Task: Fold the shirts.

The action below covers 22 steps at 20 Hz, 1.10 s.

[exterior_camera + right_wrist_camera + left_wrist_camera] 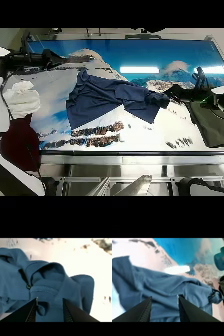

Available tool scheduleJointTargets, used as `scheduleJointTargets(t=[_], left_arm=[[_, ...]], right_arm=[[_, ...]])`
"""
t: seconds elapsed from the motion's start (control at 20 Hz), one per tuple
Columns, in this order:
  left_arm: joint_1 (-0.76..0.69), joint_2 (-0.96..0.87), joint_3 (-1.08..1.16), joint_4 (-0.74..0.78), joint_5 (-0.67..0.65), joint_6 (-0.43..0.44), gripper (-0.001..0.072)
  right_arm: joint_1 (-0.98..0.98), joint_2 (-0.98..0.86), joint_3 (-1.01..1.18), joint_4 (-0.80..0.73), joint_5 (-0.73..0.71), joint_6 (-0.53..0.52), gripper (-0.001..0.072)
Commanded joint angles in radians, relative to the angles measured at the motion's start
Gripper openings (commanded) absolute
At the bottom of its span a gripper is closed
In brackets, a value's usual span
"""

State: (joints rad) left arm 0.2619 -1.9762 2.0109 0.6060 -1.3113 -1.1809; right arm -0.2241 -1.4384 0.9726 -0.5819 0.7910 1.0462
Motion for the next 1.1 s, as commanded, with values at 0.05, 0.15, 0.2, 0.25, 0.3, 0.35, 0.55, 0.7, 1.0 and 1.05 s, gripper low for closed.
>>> scheduleJointTargets(t=[0.05, 0.15, 0.2, 0.25, 0.3, 0.35, 0.55, 0.7, 1.0, 1.05], left_arm=[[0.101, 0.091, -0.08, 0.171, -0.16, -0.169, 0.0348], [0.126, 0.161, -0.212, 0.208, -0.188, -0.182, 0.0348], [0.125, 0.201, -0.301, 0.235, -0.191, -0.182, 0.0348], [0.121, 0.246, -0.41, 0.271, -0.183, -0.181, 0.0348], [0.111, 0.289, -0.528, 0.301, -0.166, -0.179, 0.0348], [0.099, 0.326, -0.636, 0.317, -0.138, -0.166, 0.0348], [0.027, 0.435, -0.968, 0.31, 0.043, -0.124, 0.0348], [-0.038, 0.463, -1.077, 0.31, 0.131, -0.12, 0.0348], [-0.121, 0.462, -1.18, 0.311, 0.257, -0.12, 0.0348], [-0.124, 0.462, -1.186, 0.311, 0.286, -0.12, 0.0348]], right_arm=[[-0.105, -0.003, 0.001, -0.051, 0.132, -0.029, 0.0399], [-0.138, -0.003, 0.001, -0.112, 0.215, -0.029, 0.0401], [-0.142, -0.003, 0.0, -0.153, 0.237, -0.029, 0.0401], [-0.14, -0.003, -0.002, -0.186, 0.239, -0.029, 0.0401], [-0.135, -0.004, -0.007, -0.201, 0.236, -0.029, 0.0402], [-0.132, -0.008, -0.011, -0.2, 0.235, -0.029, 0.0401], [-0.109, -0.022, -0.01, -0.2, 0.217, -0.029, 0.0401], [-0.097, -0.021, -0.01, -0.193, 0.209, -0.029, 0.0401], [-0.096, -0.033, -0.01, -0.178, 0.196, -0.029, 0.0401], [-0.096, -0.041, -0.01, -0.178, 0.189, -0.029, 0.0401]])
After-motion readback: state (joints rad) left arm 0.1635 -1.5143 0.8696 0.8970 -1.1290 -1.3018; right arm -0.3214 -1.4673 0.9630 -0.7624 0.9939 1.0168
